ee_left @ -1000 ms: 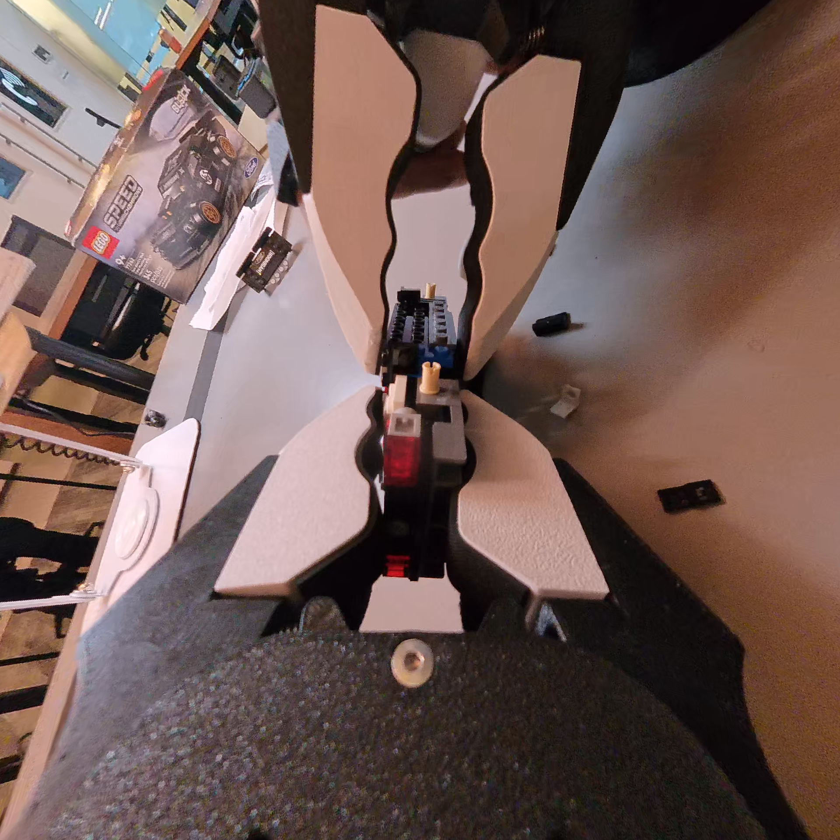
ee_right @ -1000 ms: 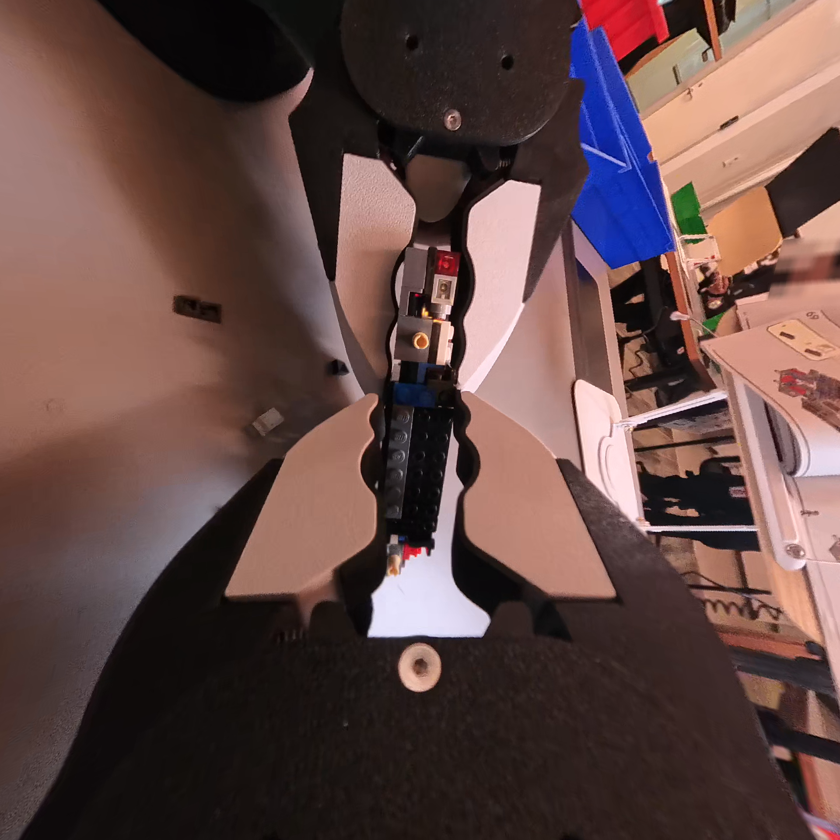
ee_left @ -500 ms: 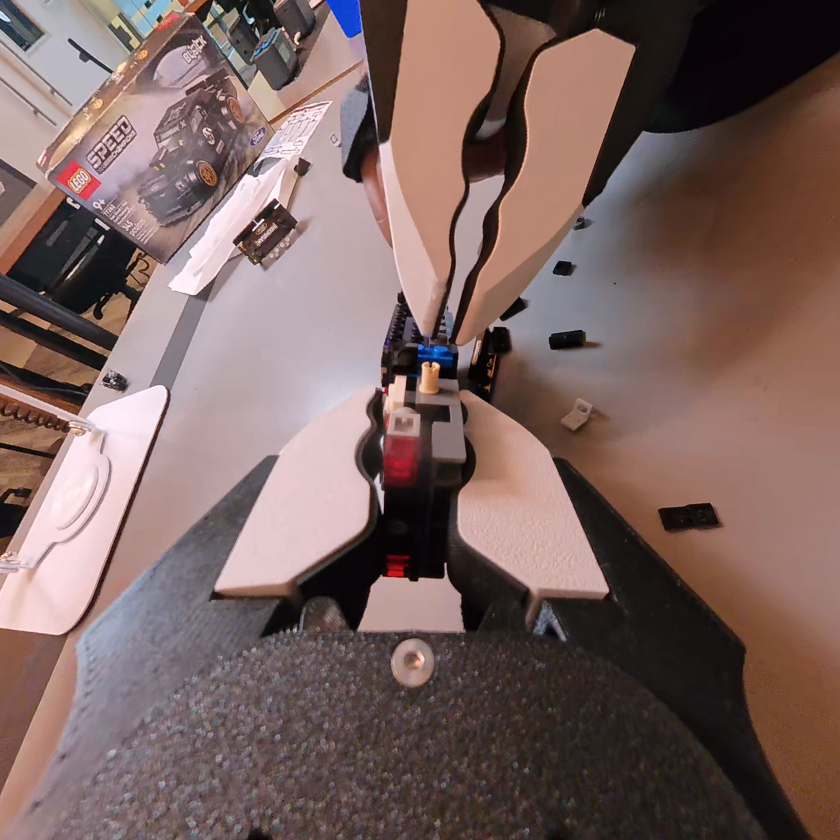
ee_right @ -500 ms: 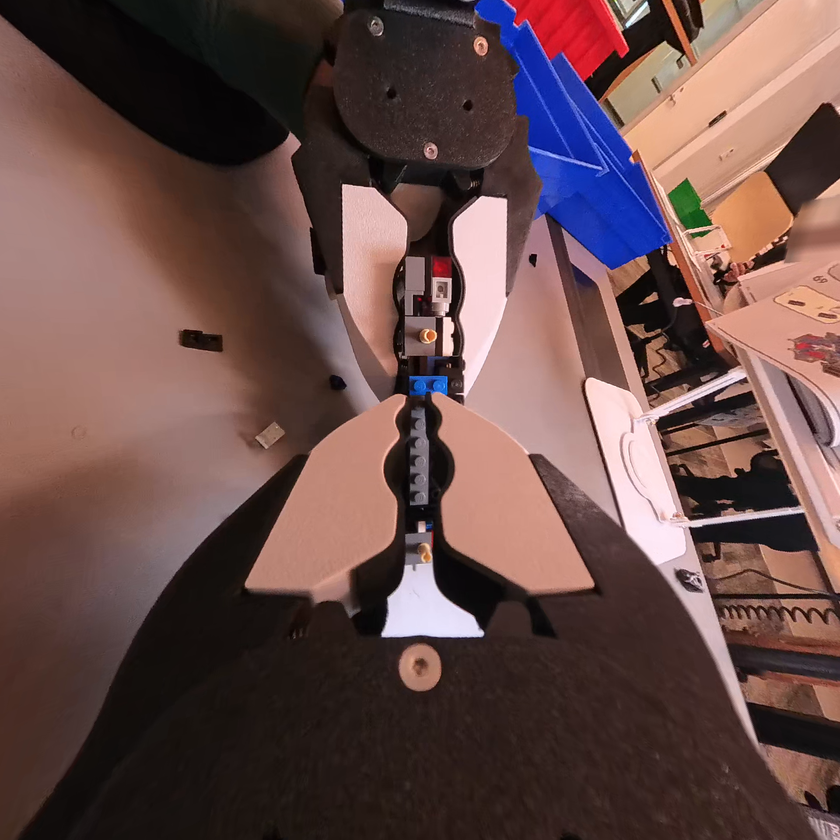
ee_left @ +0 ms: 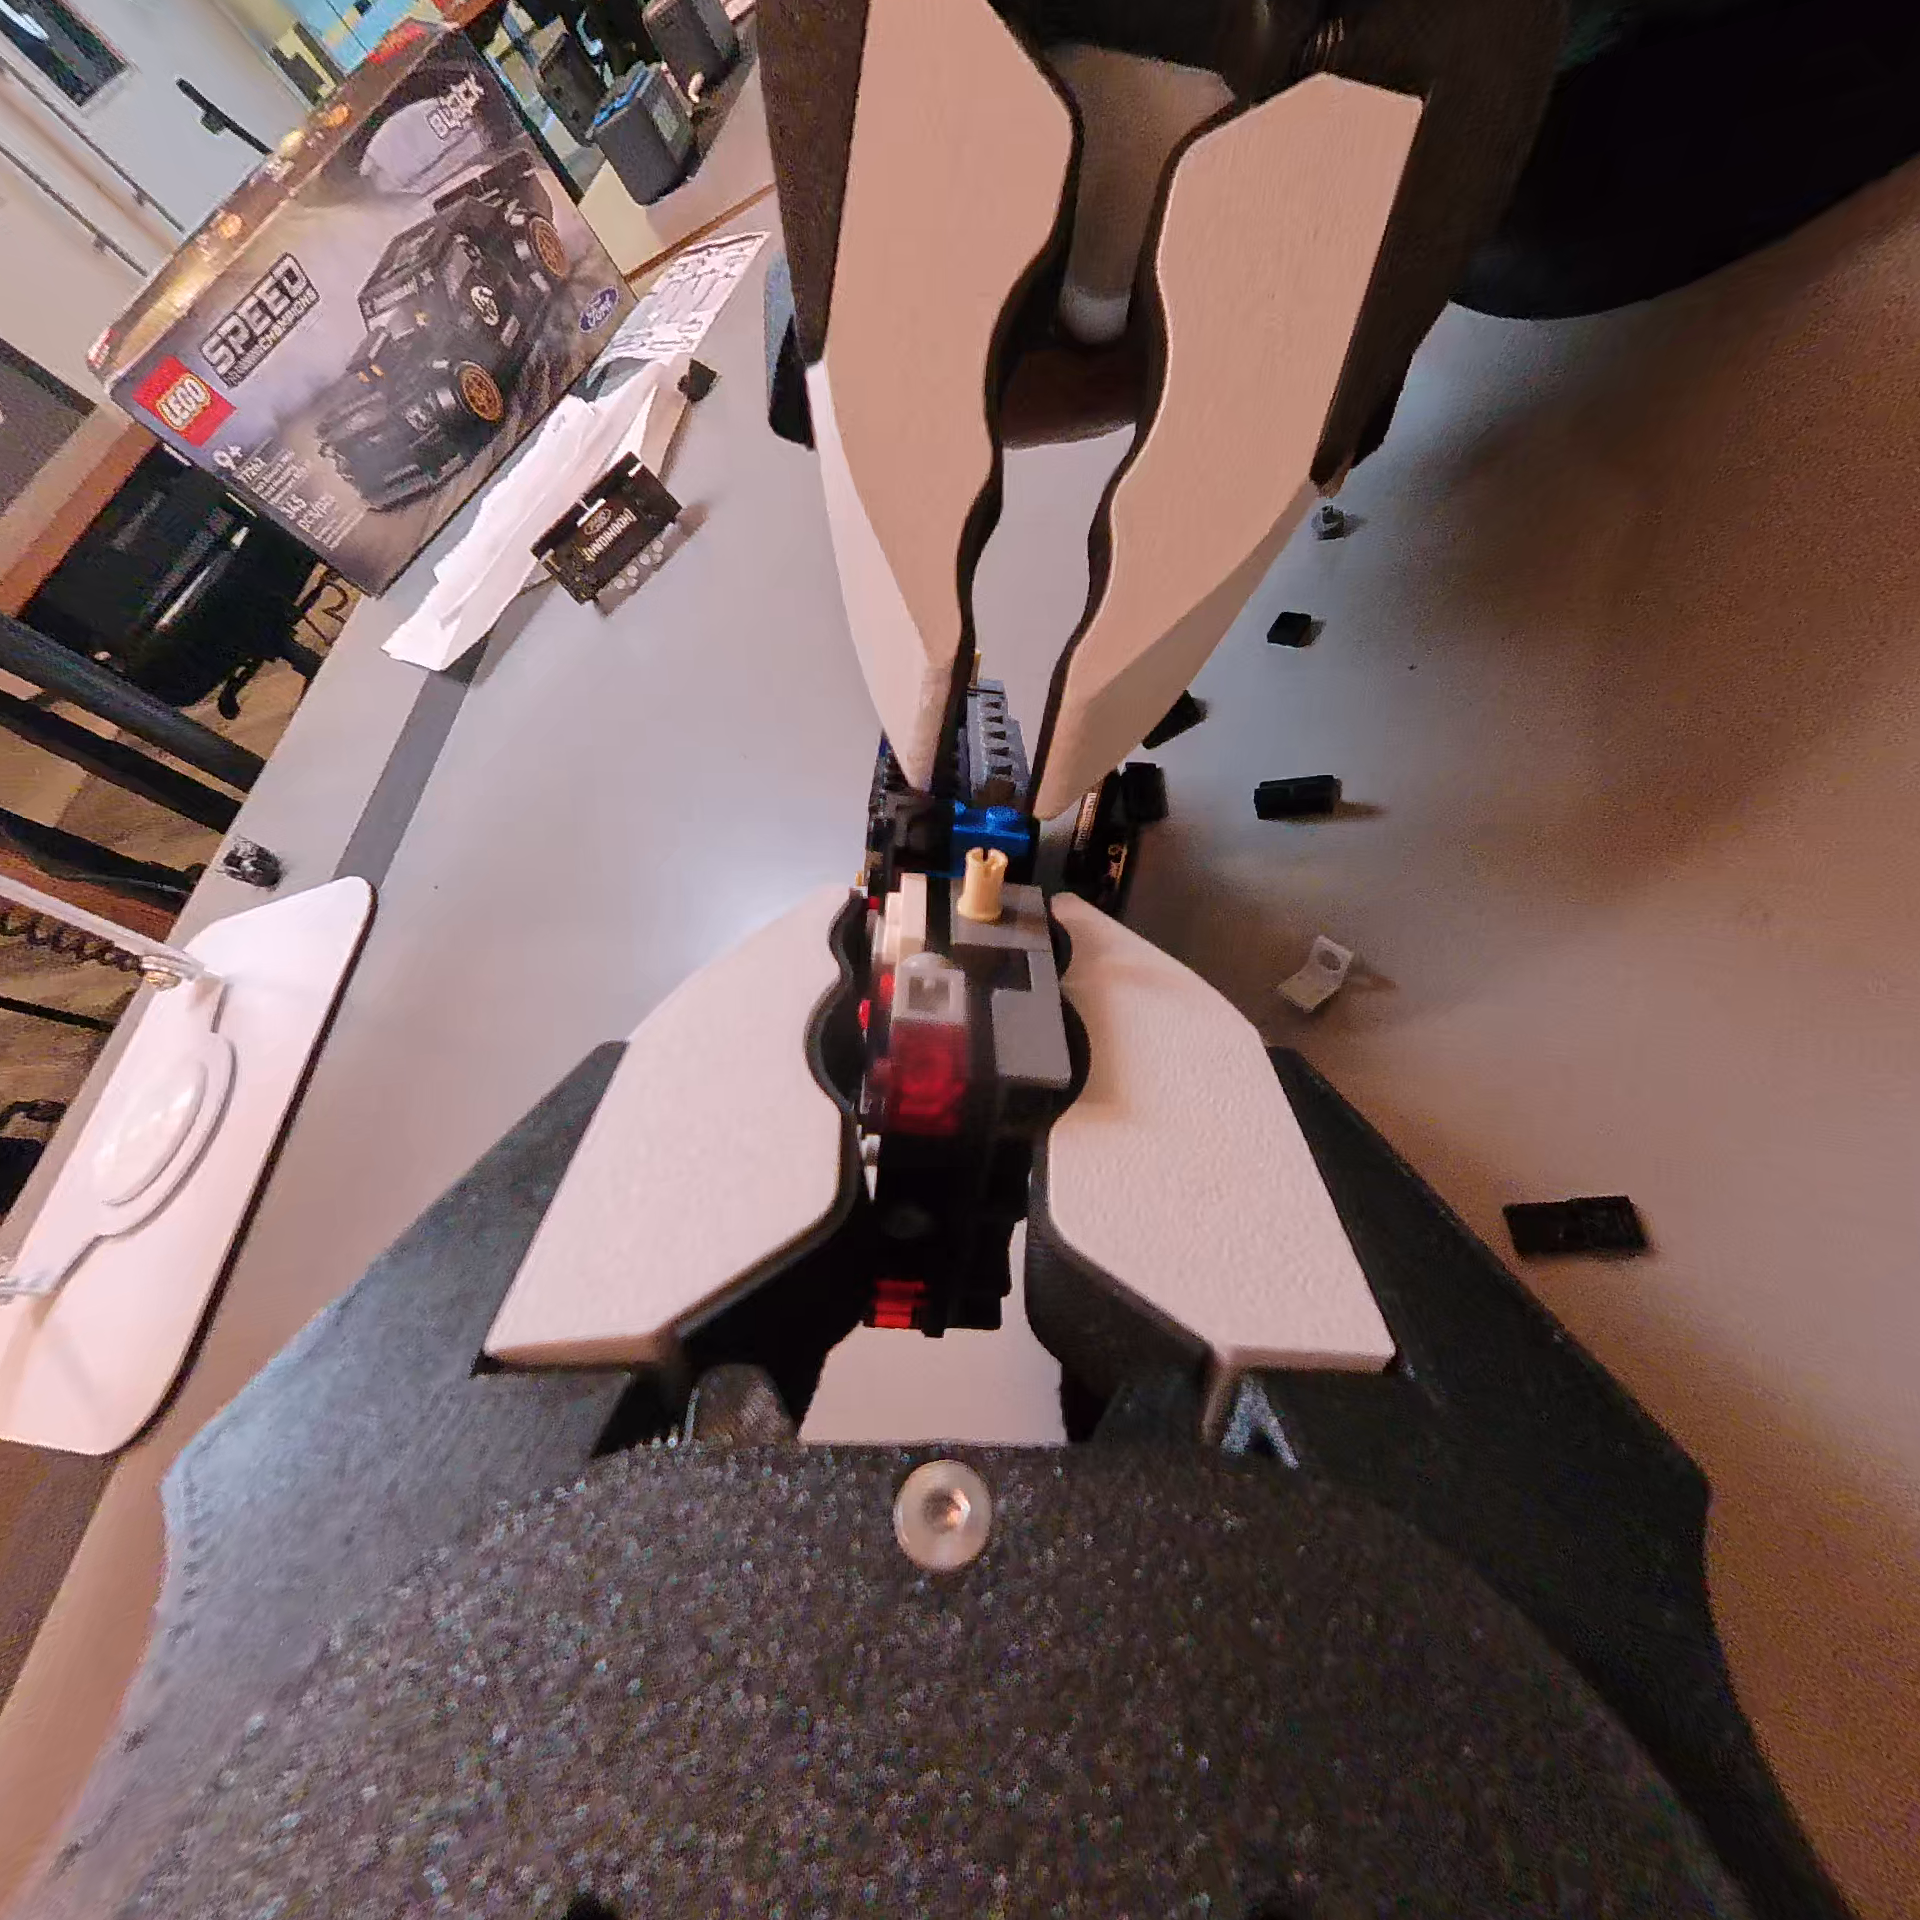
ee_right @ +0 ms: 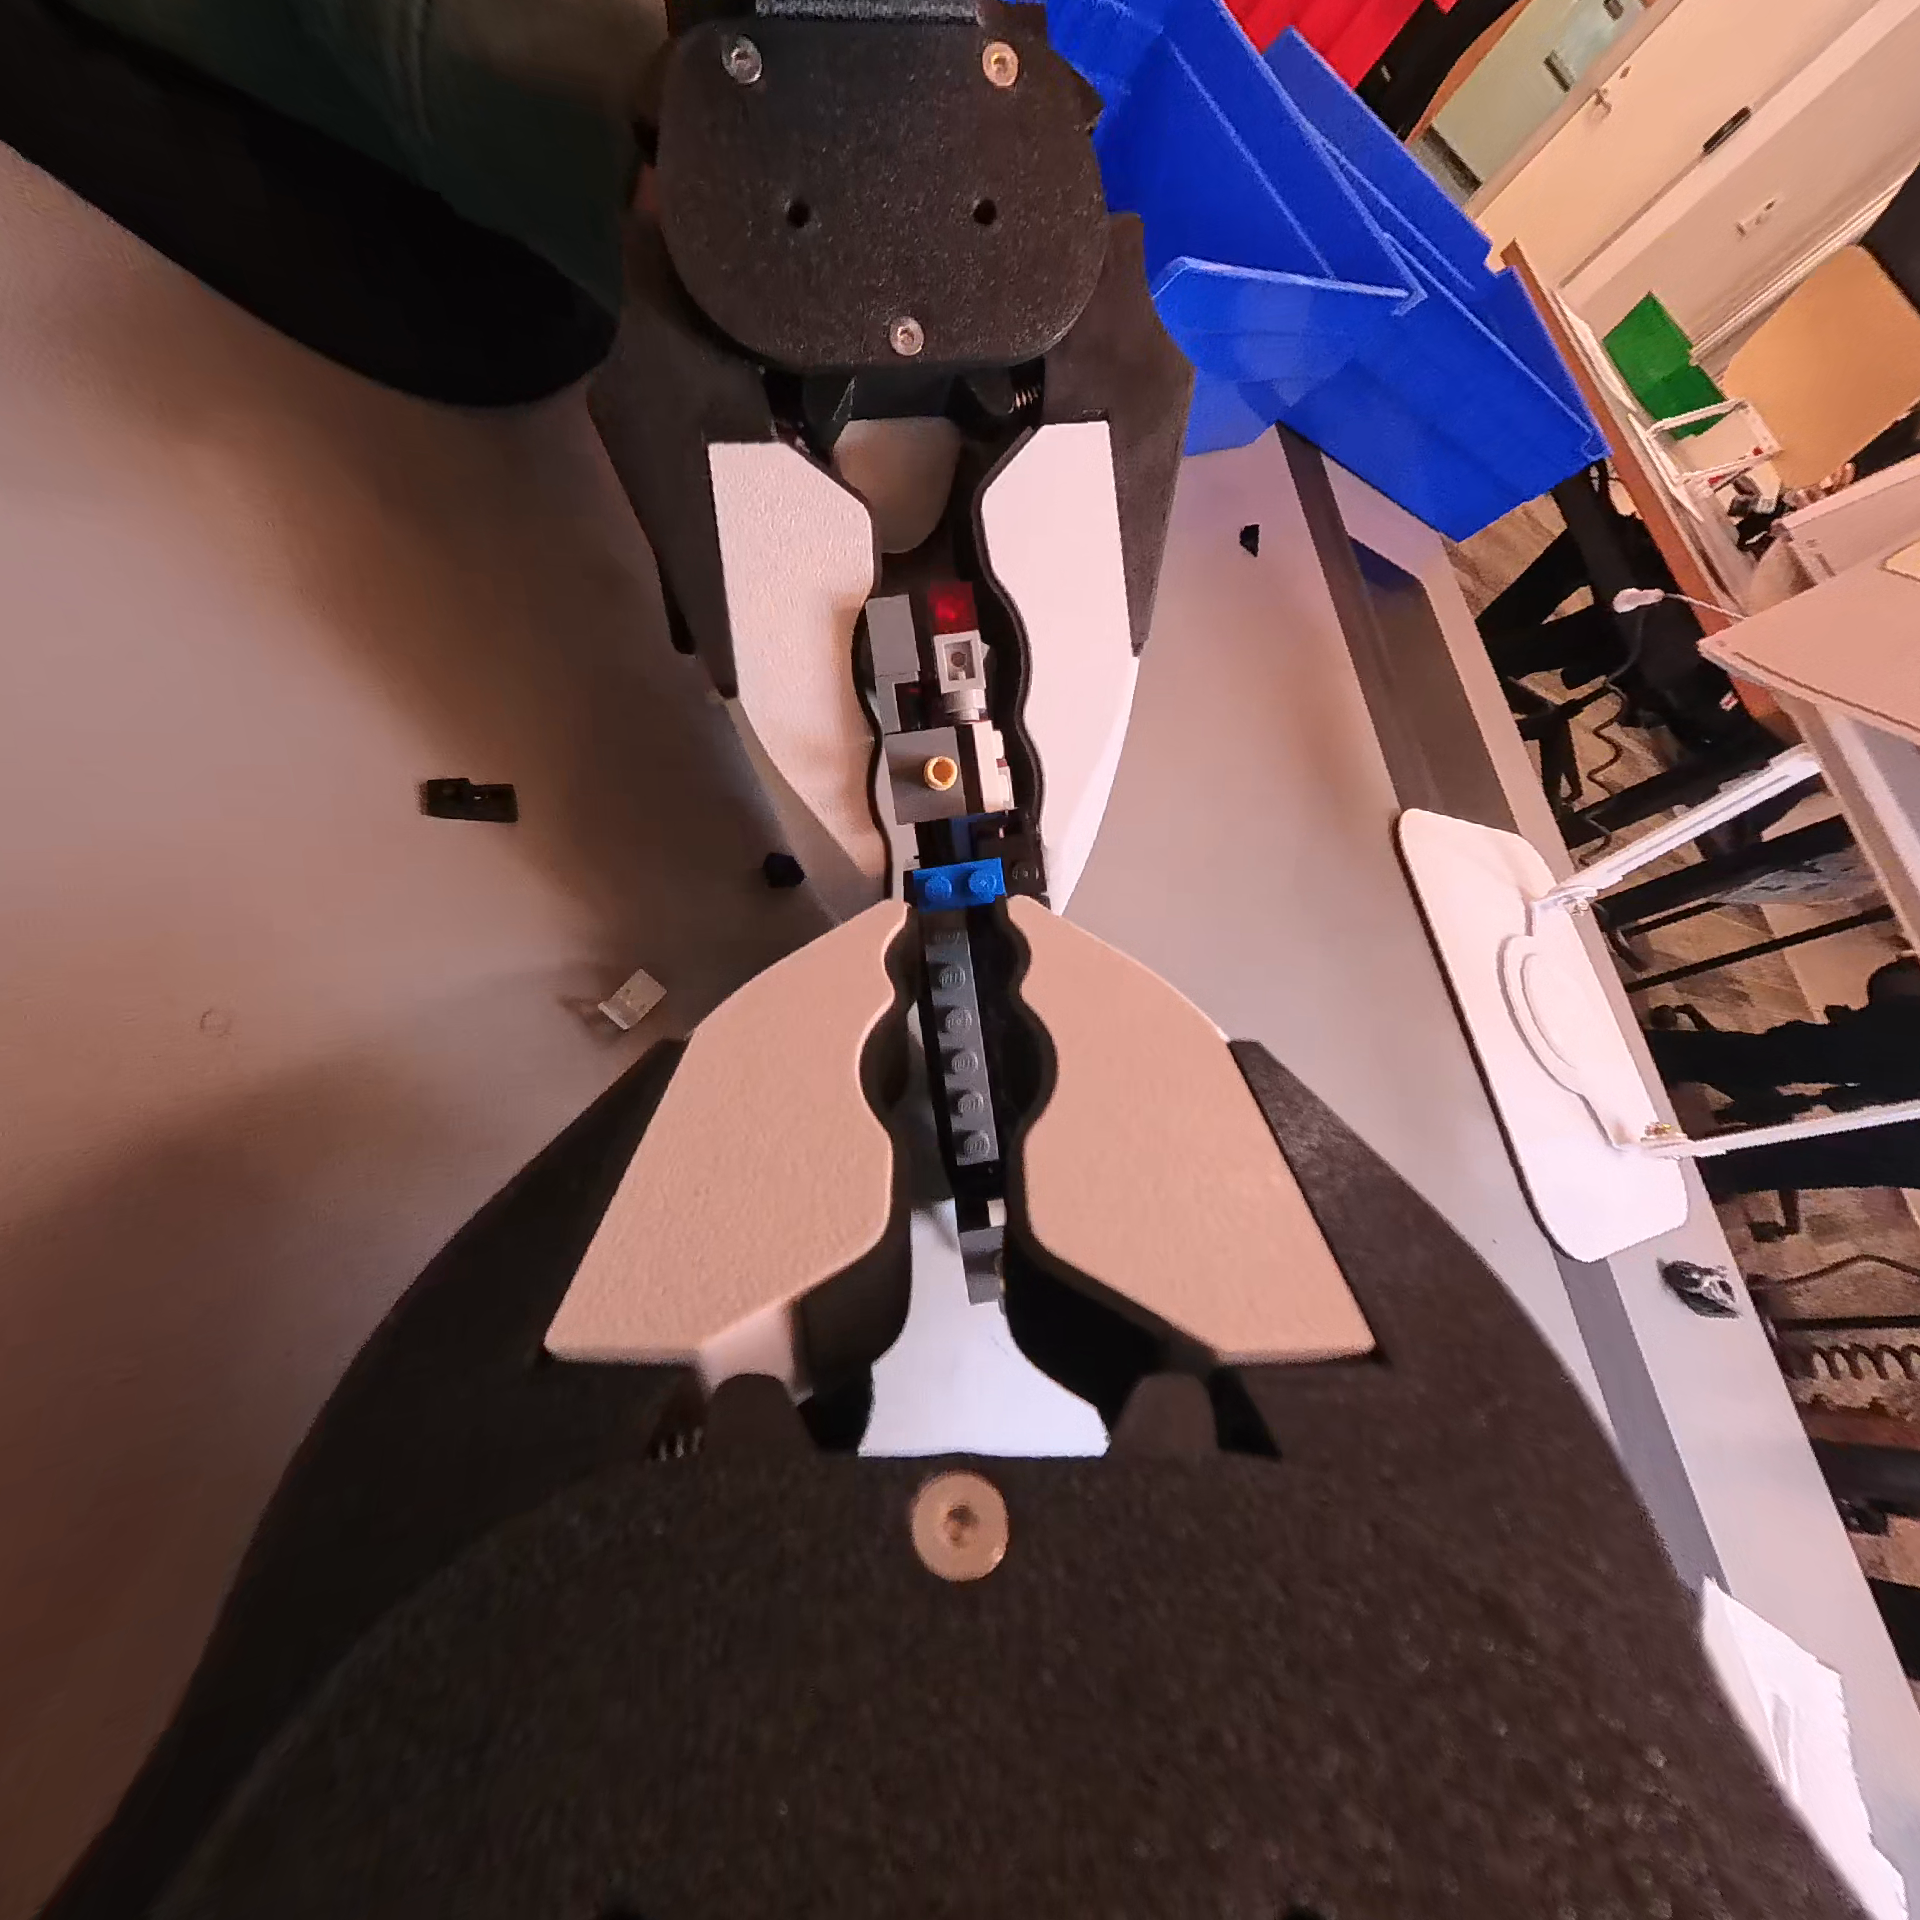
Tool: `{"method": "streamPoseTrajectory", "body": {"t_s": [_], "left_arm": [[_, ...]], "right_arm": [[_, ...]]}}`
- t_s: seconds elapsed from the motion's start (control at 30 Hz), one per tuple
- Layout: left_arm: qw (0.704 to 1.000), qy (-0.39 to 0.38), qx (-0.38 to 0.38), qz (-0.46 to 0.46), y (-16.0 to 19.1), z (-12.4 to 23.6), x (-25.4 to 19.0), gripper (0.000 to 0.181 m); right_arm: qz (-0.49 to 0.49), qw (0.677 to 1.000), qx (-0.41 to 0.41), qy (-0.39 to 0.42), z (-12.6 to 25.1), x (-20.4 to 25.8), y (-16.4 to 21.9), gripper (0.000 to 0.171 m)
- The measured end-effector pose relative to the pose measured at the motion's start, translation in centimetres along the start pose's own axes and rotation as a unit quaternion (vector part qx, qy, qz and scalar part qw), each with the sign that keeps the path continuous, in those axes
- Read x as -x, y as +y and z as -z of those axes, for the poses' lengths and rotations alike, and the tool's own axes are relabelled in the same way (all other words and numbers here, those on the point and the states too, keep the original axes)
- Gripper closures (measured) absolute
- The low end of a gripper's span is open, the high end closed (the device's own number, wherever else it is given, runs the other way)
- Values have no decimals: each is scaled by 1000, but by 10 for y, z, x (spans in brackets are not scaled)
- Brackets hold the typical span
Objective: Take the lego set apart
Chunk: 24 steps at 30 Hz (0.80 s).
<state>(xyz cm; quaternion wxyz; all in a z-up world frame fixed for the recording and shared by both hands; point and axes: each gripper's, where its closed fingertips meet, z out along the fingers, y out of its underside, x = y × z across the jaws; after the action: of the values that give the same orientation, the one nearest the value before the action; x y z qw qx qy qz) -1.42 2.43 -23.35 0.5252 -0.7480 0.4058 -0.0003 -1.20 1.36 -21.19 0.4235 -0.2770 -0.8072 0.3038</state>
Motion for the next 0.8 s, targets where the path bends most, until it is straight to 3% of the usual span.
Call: {"method": "streamPoseTrajectory", "body": {"t_s": [0.23,0.67,0.73,0.77,0.8], "left_arm": [[1000,-6,4,15,0,0,4,151],[998,-17,34,58,7,2,13,153],[997,-9,44,62,10,2,13,153],[998,32,14,46,0,2,-4,153],[999,38,8,37,-8,-3,-16,153]], "right_arm": [[19,1000,4,17,-2,-2,1,163],[-43,998,14,49,-5,-17,1,166],[-40,994,24,96,-2,-31,6,171],[-37,986,42,156,6,-54,16,171],[-70,983,42,165,13,-68,21,171]]}}
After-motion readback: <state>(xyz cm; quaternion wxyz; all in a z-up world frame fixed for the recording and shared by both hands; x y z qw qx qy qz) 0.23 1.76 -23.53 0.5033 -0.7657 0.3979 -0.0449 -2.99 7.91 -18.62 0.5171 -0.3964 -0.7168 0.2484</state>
